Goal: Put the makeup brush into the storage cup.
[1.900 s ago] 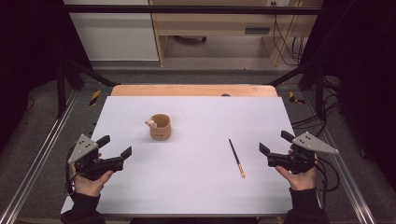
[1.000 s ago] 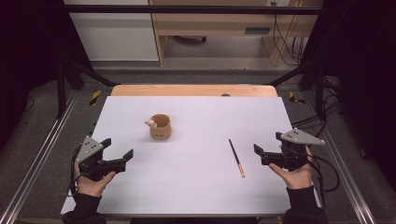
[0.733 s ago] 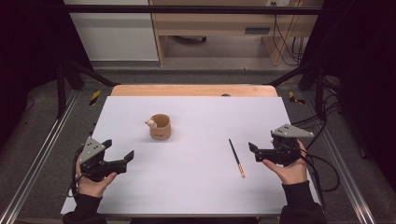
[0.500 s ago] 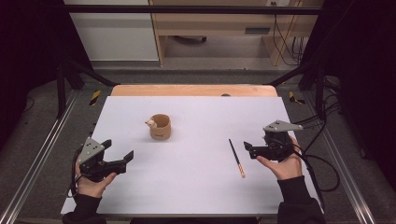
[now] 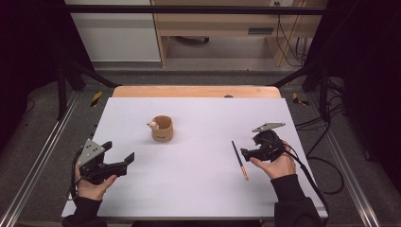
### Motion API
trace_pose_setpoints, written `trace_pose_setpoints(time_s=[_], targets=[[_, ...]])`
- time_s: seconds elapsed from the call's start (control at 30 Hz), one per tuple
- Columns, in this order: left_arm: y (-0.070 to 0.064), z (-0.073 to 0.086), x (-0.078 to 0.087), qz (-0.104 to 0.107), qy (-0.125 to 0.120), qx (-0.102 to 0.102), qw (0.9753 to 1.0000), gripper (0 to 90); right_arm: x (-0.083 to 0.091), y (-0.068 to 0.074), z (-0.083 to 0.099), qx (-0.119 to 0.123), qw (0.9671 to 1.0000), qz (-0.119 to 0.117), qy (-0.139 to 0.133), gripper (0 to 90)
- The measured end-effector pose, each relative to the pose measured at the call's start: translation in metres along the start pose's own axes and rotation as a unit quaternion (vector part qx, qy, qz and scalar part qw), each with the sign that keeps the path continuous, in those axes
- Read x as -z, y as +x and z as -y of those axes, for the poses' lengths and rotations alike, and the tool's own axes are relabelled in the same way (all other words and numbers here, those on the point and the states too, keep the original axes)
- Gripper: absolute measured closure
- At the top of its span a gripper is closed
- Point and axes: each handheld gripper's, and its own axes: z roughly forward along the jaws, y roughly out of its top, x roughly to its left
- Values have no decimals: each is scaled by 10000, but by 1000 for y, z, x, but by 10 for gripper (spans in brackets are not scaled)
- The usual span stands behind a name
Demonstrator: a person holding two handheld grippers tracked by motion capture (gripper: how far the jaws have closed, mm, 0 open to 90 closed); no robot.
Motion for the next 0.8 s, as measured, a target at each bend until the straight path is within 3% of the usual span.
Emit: trace_pose_setpoints(time_s=[0.4, 0.67, 0.8], targets=[[0, 1, 1, -25, 20, -24, 10000, 85, -17, 3, -1, -81, 9990, -40, 442, 309], [1, 1, 0, -28, 54, -42, 10000, 86, -33, 10, 0, -183, 9962, -110, 848, 362], [0, 1, 0, -35, 50, -64, 10000, 87, -37, 10, 0, -224, 9956, -144, 894, 396]])
